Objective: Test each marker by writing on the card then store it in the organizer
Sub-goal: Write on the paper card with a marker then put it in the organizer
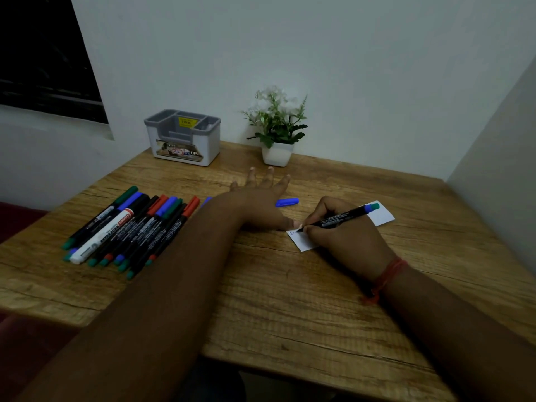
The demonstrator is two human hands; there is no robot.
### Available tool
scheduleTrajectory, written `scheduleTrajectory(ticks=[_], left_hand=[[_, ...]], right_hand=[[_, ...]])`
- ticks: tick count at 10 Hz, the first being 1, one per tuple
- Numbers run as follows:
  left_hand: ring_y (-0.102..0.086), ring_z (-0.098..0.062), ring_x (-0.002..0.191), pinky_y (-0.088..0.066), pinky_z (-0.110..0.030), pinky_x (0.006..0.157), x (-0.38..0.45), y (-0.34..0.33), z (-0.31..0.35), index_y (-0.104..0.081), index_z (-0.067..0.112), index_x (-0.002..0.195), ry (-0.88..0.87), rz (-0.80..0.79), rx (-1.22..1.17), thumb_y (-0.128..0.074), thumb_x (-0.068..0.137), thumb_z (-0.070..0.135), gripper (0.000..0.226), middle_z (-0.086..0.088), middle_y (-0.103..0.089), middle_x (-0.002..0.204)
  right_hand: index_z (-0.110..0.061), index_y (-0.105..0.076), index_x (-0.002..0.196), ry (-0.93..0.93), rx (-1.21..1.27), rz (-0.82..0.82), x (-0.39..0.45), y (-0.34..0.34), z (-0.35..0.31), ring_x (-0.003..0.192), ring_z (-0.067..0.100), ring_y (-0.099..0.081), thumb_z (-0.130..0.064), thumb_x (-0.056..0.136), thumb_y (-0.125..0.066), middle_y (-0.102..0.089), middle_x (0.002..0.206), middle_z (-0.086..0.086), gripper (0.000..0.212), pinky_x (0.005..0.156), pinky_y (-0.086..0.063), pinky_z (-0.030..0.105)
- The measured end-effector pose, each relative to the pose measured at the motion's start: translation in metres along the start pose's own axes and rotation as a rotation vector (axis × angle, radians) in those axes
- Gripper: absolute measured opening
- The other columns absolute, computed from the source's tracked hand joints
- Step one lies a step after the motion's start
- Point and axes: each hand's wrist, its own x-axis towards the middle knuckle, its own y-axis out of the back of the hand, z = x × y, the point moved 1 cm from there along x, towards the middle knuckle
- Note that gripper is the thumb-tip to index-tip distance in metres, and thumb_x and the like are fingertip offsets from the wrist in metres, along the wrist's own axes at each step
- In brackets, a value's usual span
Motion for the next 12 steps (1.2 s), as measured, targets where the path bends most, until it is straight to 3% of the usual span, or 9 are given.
scheduleTrajectory(ticks=[4, 8, 12], left_hand=[[0.028, -0.036, 0.146, 0.005, -0.066, 0.115, -0.0001, 0.0016, -0.0013, 0.016, 0.041, 0.153, 0.002, -0.013, -0.009, -0.056, 0.075, 0.079, 0.113, 0.000, 0.029, 0.161], [0.029, -0.036, 0.146, 0.006, -0.065, 0.116, -0.0004, 0.0019, -0.0009, 0.016, 0.041, 0.153, 0.002, -0.018, -0.016, -0.059, 0.078, 0.075, 0.112, 0.000, 0.030, 0.161], [0.029, -0.036, 0.146, 0.007, -0.065, 0.115, -0.0021, 0.0027, 0.0005, 0.016, 0.040, 0.154, 0.007, -0.027, -0.026, -0.060, 0.078, 0.074, 0.113, -0.001, 0.030, 0.161]], right_hand=[[-0.012, -0.068, 0.077, -0.030, 0.007, 0.014, 0.0009, 0.0007, -0.0008, 0.078, 0.009, -0.068, -0.006, 0.081, -0.072, -0.076, 0.082, -0.001, 0.008, 0.061, -0.052, 0.022], [-0.012, -0.068, 0.079, -0.059, 0.001, 0.040, 0.0028, 0.0004, 0.0009, 0.067, -0.003, -0.063, -0.007, 0.080, -0.071, -0.074, 0.079, -0.002, 0.006, 0.051, -0.044, 0.012], [-0.012, -0.069, 0.081, -0.086, 0.001, 0.053, 0.0038, 0.0018, -0.0002, 0.082, 0.010, -0.069, -0.007, 0.082, -0.069, -0.074, 0.084, -0.001, 0.005, 0.070, -0.055, 0.030]])
